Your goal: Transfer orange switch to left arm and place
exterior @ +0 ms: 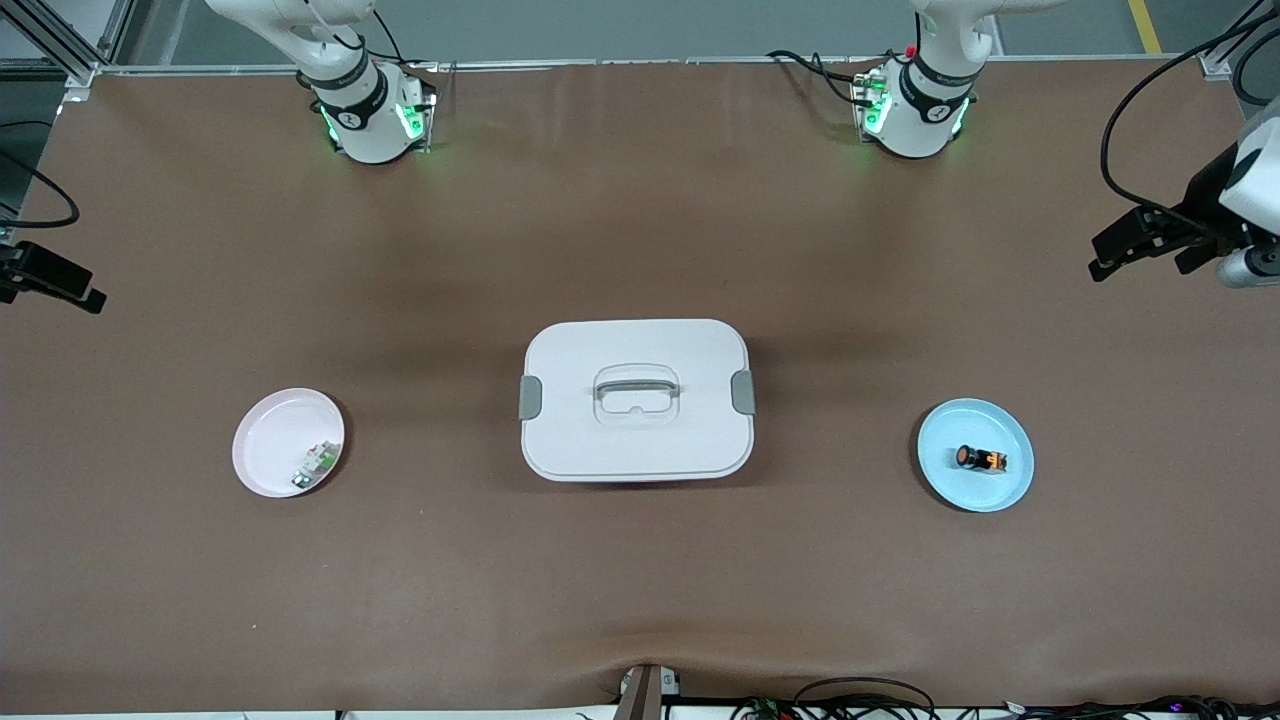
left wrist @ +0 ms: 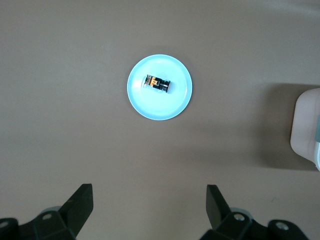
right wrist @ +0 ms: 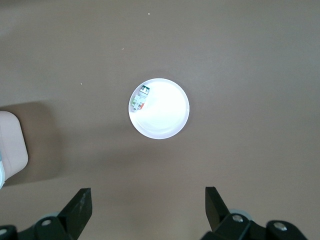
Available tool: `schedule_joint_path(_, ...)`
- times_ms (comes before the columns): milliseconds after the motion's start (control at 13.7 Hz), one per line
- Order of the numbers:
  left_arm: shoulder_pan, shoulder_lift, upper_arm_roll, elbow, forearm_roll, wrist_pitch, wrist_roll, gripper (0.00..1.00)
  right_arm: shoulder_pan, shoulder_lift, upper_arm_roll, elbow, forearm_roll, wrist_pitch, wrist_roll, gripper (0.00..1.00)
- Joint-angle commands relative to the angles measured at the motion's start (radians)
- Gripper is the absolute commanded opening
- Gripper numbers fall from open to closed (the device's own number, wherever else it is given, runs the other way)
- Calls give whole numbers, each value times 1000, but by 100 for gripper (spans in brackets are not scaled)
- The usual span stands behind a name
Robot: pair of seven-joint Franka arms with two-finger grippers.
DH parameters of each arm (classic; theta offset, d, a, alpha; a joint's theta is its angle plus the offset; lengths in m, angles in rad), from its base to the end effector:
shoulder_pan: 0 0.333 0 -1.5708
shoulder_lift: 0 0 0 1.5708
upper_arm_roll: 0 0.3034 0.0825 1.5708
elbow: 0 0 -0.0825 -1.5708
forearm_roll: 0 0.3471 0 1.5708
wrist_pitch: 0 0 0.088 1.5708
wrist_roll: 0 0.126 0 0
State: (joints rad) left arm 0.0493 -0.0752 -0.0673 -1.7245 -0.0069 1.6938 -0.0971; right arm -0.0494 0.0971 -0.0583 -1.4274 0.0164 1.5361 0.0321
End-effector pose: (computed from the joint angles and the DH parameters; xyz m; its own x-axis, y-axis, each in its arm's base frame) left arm 0.5054 -0.0110 0.5747 0.9958 0.0798 0.0439 0.0797 -0.9968 0.0061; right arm 0.5411 -0.0547 0.6006 0.9903 -0.1384 0.0114 -0.1383 -0.9903 -0.0111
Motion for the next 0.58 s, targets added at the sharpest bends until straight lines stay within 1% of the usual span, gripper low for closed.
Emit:
schedule_joint_path(0,0,15,-2,54,-18,-22,20,100,-4,-31,1,-30,11,6,0,100)
schedule_joint_path(509,-5,17,-2,56,-16,-23,20,100,-4,-30,1,-30,11,12,0,100)
